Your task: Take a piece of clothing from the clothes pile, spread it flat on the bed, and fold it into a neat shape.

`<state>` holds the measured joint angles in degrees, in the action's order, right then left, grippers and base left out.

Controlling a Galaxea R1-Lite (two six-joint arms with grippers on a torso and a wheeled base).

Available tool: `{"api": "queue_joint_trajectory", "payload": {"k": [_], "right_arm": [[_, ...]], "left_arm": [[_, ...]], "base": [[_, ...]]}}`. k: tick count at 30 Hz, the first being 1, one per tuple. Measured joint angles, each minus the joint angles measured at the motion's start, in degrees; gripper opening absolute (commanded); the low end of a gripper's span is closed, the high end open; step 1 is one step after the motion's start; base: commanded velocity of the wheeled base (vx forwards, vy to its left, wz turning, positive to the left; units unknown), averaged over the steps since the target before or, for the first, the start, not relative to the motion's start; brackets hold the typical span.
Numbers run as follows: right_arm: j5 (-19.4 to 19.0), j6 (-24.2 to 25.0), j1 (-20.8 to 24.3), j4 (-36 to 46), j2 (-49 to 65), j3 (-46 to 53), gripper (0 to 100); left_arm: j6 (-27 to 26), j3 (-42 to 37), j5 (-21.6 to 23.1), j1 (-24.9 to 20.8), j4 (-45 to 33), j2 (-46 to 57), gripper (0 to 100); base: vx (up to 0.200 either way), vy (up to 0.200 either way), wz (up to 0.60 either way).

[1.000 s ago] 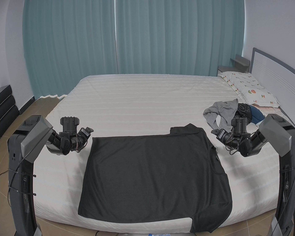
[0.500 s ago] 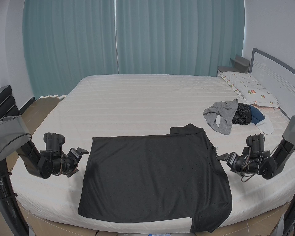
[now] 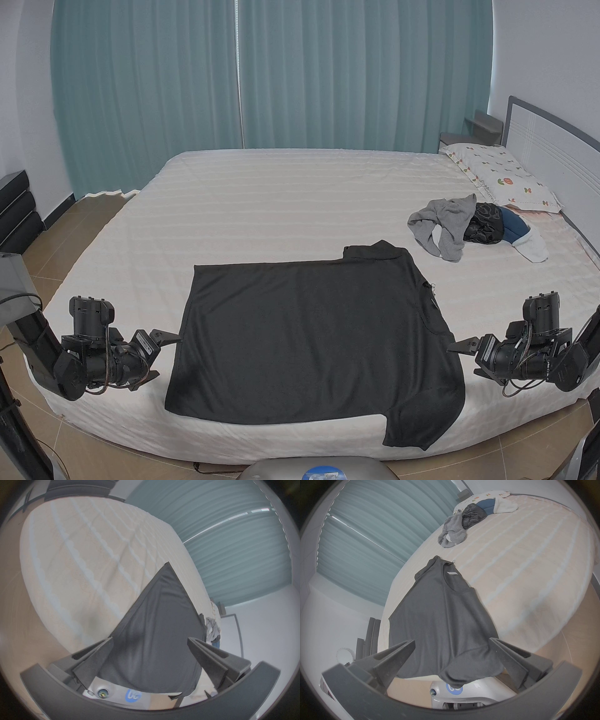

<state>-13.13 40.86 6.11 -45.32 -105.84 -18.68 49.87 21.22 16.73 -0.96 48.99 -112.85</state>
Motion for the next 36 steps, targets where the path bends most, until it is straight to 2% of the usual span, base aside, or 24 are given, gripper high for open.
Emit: {"api": "queue_joint_trajectory", "payload": {"k": [7, 10, 17, 24, 36], "right_arm": [[-0.35, 0.02, -0.13, -0.02, 0.44, 0.43, 100], [-0.44, 0.00, -0.13, -0.02, 0.52, 0.46, 100], [-0.46, 0.00, -0.16, -0.02, 0.71, 0.57, 100], [-0.48, 0.00, -0.16, -0.02, 0.79, 0.57, 100], [-0.41, 0.00, -0.24, -0.09, 1.01, 0.46, 100]], "left_arm": [[-12.48, -3.78, 3.12, 0.52, 0.76, -2.61, 100], [-16.07, -4.55, 4.07, 0.59, 0.88, -3.83, 100], [-18.70, -4.06, 4.01, 0.22, 1.91, -6.61, 100], [-23.87, -4.74, 3.68, -0.38, 6.21, -9.48, 100], [-24.64, -4.44, 1.52, -2.26, 6.73, -12.01, 100]], "base": [[0.000, 0.000, 0.00], [0.000, 0.000, 0.00], [0.000, 0.000, 0.00], [0.000, 0.000, 0.00], [0.000, 0.000, 0.00]]}}
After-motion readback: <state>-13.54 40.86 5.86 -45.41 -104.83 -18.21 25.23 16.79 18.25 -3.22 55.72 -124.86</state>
